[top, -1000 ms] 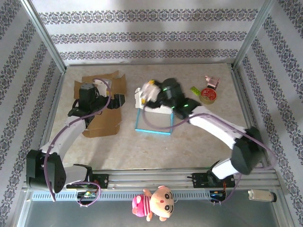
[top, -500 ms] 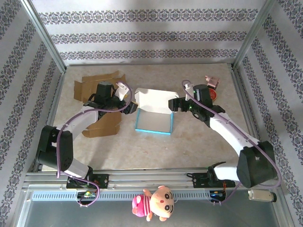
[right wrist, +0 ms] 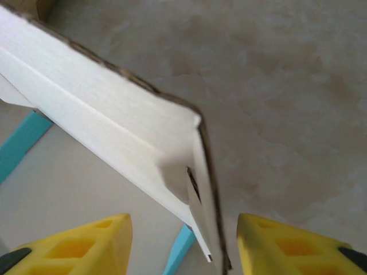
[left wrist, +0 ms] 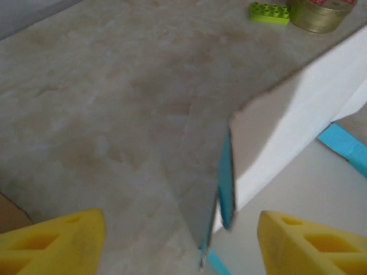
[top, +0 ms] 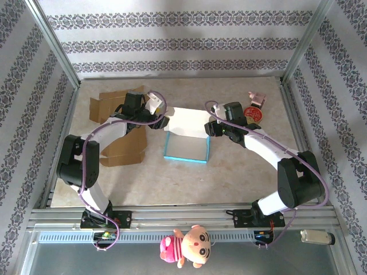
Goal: Fold the paper box
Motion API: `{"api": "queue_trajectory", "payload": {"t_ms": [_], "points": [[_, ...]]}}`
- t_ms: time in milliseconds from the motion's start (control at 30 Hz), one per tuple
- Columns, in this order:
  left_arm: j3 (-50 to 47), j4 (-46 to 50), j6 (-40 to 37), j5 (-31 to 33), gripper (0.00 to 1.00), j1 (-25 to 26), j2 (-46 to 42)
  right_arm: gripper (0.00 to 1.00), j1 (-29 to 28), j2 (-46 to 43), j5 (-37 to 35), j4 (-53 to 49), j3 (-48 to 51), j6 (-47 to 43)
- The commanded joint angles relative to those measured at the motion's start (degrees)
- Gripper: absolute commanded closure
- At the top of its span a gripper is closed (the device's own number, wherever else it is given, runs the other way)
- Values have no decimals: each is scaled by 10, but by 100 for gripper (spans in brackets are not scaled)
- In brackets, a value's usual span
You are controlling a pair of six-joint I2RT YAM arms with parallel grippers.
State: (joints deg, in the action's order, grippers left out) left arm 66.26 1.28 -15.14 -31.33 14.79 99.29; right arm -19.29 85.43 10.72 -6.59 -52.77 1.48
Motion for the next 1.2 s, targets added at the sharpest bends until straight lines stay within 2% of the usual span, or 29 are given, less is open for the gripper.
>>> {"api": "queue_trajectory", "payload": {"t_ms": [0,167,333,400,467,533,733,900,1033,1167], "points": [[30,37,-8,-32,38,-1,19,54,-5,-12,-16,1,-16,-29],[56,65,-6,-56,56,-1,33,63,-13,-11,-17,-14,-26,-31],[84,109,8,-63,73,2,34,72,-29,-7,-47,-36,-44,-17],[98,132,31,-54,80,4,38,75,-32,-1,-62,-47,-56,11],[111,151,68,-39,92,10,42,83,-32,4,-66,-52,-68,35],[110,146,111,9,100,24,40,92,-34,10,-78,-48,-78,67],[92,66,257,175,100,61,24,97,-45,40,-102,-15,-114,149],[108,14,339,269,100,67,35,100,-73,84,-177,38,-157,153],[125,-13,399,313,100,68,51,100,-87,113,-244,109,-180,151],[91,-99,443,334,100,71,53,100,-94,145,-283,190,-182,159]]}}
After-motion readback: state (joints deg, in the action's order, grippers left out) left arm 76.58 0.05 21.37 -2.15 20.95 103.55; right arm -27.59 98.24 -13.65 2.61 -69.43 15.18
